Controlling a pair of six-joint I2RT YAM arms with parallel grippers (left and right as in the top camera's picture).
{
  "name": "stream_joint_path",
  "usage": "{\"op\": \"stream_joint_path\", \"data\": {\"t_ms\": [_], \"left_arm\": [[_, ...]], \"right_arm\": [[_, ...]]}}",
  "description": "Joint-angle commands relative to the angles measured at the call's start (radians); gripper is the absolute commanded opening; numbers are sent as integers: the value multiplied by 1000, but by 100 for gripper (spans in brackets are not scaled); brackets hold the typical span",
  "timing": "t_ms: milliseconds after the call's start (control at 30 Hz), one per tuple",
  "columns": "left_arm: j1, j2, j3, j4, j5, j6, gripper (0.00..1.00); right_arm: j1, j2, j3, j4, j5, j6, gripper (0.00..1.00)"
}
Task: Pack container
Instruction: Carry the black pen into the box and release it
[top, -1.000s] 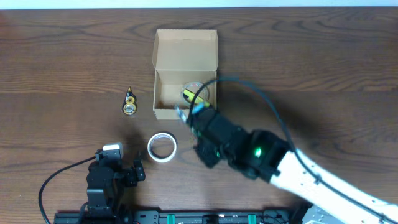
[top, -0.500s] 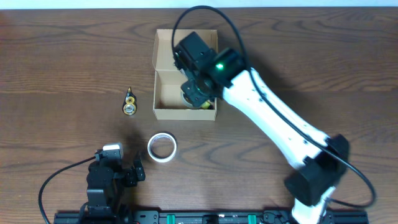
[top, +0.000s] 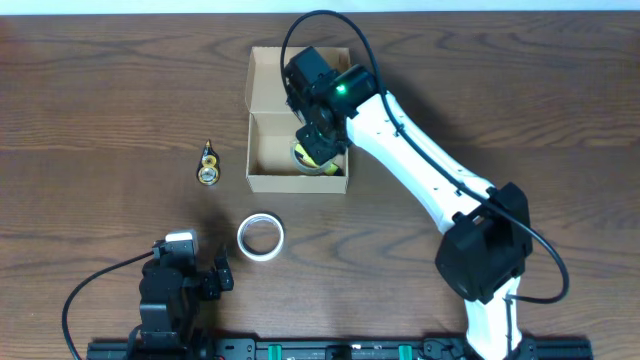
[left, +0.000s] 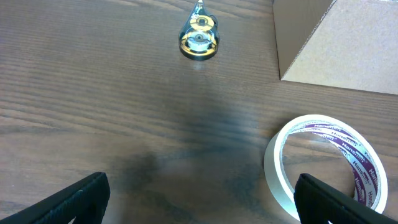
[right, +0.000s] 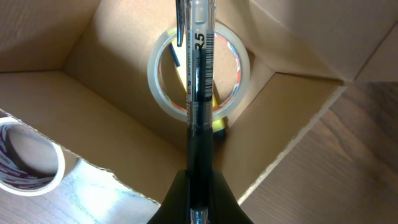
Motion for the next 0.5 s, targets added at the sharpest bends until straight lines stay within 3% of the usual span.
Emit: {"op": "stream_joint_path", "data": {"t_ms": [0,467], "left_arm": [[4,-6,-16,-6,-6,6,95],[4,-6,-16,-6,-6,6,95]], "right_arm": [[-8,39,24,-1,-4,-63,1],[-9,75,18,17,-34,-277,1]]}}
